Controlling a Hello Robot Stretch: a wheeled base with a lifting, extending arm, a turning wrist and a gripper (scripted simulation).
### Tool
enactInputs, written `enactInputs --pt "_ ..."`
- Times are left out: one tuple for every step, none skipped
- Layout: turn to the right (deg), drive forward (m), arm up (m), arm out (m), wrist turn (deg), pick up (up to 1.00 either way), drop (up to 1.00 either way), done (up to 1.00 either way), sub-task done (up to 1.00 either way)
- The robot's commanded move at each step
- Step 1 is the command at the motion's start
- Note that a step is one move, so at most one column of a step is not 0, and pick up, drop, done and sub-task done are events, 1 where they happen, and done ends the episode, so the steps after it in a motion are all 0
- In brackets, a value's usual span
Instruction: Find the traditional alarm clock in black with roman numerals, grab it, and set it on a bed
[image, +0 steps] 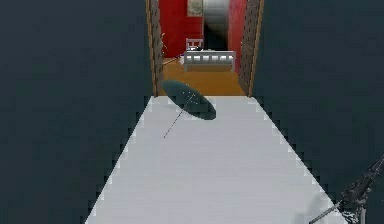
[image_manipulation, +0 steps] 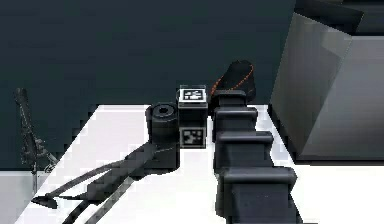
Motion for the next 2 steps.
enactInputs --pt "0.0 0.00 0.00 0.00 -21.0 0.00 0.00 0.00 0.00" --pt "0.0 0.00 0.00 -0.10 0.0 0.00 0.00 0.00 0.00"
